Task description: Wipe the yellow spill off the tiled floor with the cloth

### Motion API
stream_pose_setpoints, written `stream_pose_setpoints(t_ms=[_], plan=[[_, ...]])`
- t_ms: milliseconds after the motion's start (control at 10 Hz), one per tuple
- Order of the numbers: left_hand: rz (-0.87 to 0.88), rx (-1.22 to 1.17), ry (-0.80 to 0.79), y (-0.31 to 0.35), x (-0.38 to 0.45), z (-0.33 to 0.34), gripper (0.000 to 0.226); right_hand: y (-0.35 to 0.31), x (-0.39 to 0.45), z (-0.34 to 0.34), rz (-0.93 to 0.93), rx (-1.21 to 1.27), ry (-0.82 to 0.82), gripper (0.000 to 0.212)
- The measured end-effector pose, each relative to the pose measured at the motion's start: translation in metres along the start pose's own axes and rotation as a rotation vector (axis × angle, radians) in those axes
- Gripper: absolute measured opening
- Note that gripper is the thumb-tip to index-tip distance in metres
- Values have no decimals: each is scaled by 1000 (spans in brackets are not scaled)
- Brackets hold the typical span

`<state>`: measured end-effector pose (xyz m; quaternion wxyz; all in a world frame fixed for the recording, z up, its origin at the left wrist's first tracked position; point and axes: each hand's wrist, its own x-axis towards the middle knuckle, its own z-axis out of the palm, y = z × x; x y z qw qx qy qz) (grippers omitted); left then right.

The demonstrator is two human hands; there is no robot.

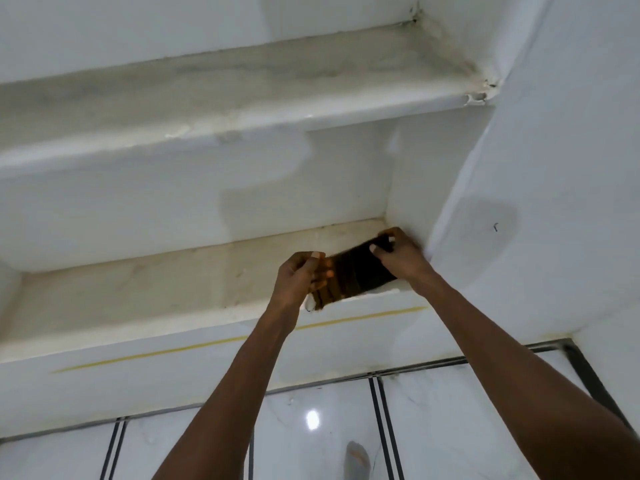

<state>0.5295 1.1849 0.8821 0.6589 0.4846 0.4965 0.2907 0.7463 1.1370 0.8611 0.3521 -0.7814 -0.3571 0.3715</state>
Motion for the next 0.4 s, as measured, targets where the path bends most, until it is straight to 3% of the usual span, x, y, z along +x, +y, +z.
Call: stream_pose_setpoints(t_ms=[100,200,300,400], plan=[[-39,58,-26,-5,23,10,26,16,20,6,-24,-231,-45,63],[-51,82,-33,-9,36,14,26,17,21,13,-112,-268,58,72],[-52,95,-39,-8,40,18,26,14,4,10,-201,-303,165,65],[-34,109,-60,-9,43,24,25,17,-20,4,-282,-162,197,47]])
